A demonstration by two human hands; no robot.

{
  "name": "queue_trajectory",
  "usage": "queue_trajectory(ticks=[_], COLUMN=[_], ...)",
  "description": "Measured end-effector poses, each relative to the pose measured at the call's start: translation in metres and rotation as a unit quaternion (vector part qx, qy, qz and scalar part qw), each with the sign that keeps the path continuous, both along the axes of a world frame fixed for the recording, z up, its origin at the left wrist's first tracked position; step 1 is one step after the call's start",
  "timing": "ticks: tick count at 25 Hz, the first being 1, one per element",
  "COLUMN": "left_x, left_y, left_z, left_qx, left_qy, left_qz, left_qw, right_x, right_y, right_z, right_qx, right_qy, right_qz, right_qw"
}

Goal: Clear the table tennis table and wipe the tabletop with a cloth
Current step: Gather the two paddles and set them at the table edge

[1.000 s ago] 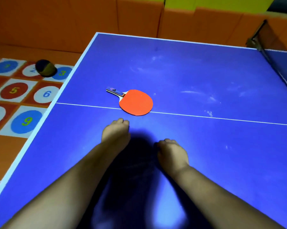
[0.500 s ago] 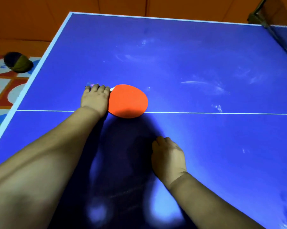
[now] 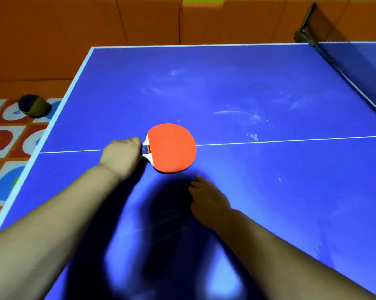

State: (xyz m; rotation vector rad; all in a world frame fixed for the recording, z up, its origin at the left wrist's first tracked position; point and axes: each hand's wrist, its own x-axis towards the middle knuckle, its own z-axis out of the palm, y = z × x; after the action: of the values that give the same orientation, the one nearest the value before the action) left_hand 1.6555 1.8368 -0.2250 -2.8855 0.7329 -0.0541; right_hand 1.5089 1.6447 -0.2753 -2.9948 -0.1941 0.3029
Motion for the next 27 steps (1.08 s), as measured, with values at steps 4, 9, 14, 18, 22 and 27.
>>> queue_trajectory(ticks=[4, 9, 14, 18, 22, 27], left_x=[-0.104, -0.261, -0.432, -0.535, -0.613, -0.652], left_y=[-0.048, -0.147, -0.279, -0.379, -0.474, -0.569], left_z=[0.032, 0.070, 0.098, 0.108, 0.118, 0.118], left_qx=[-0.020, -0.065, -0.127, -0.167, -0.202, -0.245], left_qy=[0.016, 0.030, 0.080, 0.122, 0.171, 0.218], left_qz=[0.003, 0.002, -0.047, -0.087, -0.127, -0.181], left_qw=[1.000, 0.997, 0.987, 0.974, 0.956, 0.927], right_x=[-0.084, -0.204, -0.363, -0.469, -0.550, -0.606], right_y=[-0.030, -0.095, -0.206, -0.303, -0.387, -0.474], right_z=[0.020, 0.066, 0.113, 0.143, 0.161, 0.175], right_qx=[0.172, 0.555, 0.663, 0.645, 0.640, 0.612], right_qy=[-0.089, -0.021, -0.075, -0.165, -0.235, -0.290], right_qz=[-0.131, -0.428, -0.484, -0.539, -0.566, -0.596], right_qw=[0.972, 0.713, 0.566, 0.516, 0.464, 0.431])
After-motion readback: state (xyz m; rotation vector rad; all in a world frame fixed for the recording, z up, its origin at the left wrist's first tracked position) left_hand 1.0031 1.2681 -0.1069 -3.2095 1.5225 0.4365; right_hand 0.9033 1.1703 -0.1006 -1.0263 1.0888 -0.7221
